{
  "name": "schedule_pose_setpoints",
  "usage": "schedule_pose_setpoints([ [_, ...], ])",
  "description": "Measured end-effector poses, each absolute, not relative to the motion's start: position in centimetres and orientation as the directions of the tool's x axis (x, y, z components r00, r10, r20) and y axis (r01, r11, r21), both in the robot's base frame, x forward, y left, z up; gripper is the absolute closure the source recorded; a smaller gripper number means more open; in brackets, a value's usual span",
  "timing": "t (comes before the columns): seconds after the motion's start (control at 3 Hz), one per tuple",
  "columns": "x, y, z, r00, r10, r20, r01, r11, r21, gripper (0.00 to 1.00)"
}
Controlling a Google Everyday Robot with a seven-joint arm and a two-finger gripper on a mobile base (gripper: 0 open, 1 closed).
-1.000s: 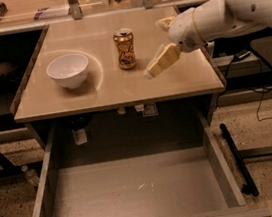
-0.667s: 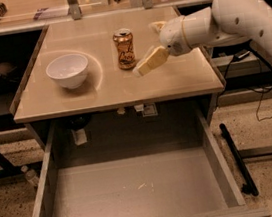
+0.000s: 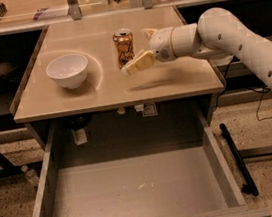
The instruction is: Place orange can into top drawer
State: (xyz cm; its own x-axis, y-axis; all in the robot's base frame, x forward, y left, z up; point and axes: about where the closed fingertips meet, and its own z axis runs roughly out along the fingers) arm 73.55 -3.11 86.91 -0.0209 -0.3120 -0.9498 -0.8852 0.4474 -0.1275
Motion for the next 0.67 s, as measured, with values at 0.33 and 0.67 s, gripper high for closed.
schedule_pose_setpoints([
  [0.33, 74.91, -1.95, 85.85, -0.047, -0.258, -0.965, -0.892, 0.445, -0.075, 0.0],
  [0.67, 74.96, -1.95, 85.79, -0.048, -0.257, -0.965, -0.892, 0.445, -0.074, 0.18],
])
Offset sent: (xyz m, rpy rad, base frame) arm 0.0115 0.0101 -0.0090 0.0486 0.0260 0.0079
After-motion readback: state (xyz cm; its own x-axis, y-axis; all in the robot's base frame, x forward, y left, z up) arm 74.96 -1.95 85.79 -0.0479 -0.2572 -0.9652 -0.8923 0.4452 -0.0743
